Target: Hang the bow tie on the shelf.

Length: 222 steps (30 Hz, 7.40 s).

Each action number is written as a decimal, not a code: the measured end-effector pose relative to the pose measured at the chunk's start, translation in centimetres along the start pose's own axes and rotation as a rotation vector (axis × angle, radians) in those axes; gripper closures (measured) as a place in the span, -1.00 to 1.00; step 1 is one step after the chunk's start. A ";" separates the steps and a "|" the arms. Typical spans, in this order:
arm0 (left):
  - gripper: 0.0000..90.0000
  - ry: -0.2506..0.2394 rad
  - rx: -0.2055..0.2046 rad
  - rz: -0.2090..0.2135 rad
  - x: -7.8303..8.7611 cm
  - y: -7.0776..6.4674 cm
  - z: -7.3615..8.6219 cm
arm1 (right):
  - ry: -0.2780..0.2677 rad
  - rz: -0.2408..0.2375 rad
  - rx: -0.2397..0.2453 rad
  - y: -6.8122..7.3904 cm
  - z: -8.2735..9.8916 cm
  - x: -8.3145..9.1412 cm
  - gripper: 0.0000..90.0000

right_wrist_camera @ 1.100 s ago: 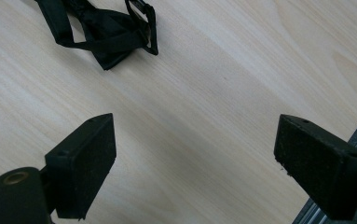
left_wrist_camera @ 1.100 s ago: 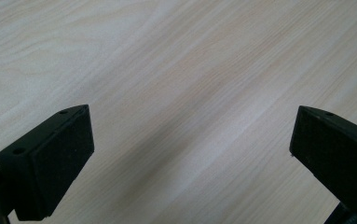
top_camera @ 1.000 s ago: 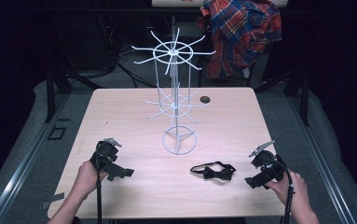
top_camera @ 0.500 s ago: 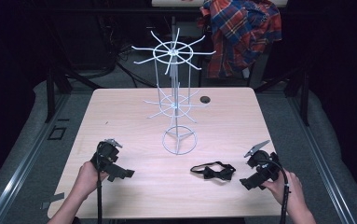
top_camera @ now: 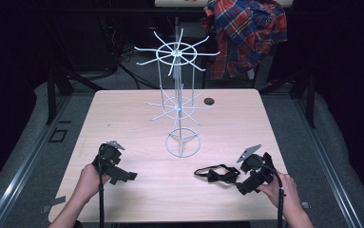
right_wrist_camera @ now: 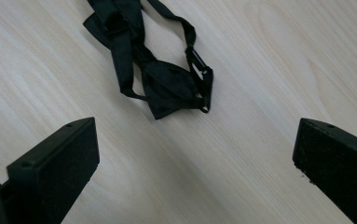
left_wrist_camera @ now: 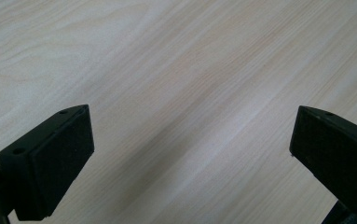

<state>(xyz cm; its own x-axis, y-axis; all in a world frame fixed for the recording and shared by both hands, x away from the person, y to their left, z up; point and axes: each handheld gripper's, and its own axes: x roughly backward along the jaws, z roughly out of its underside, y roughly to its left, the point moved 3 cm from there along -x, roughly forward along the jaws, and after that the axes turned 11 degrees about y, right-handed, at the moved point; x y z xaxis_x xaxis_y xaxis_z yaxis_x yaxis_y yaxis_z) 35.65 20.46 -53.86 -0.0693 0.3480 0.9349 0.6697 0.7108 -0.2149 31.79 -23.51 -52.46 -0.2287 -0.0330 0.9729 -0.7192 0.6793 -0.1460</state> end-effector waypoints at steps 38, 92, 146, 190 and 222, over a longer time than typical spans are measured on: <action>-1.00 -0.004 -0.001 -0.009 0.0 -0.2 -0.2 | 0.039 -0.045 0.096 2.8 -3.5 -3.0 -0.90; -1.00 0.011 -0.005 -0.007 -0.2 -0.2 -0.1 | 0.074 -0.024 0.039 2.6 -4.9 -4.8 0.68; -1.00 0.016 -0.002 -0.010 -0.2 -0.3 -0.1 | -0.200 -0.128 -0.213 -0.9 -4.5 0.3 0.68; -1.00 0.019 -0.003 -0.009 -0.1 -0.3 0.0 | -0.382 -0.117 -0.340 -3.9 -8.6 4.0 0.69; -1.00 0.022 -0.003 -0.005 -0.2 -0.3 0.1 | -0.483 -0.092 -0.381 -5.2 -9.1 6.6 0.69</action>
<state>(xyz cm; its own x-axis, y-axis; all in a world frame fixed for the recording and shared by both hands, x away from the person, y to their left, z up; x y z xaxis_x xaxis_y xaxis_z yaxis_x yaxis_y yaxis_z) 35.42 20.22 -53.98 -0.0567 0.3307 0.9420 0.6714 0.7110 -0.2092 39.95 -20.57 -43.65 -0.5118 -0.3712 0.7748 -0.4856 0.8690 0.0955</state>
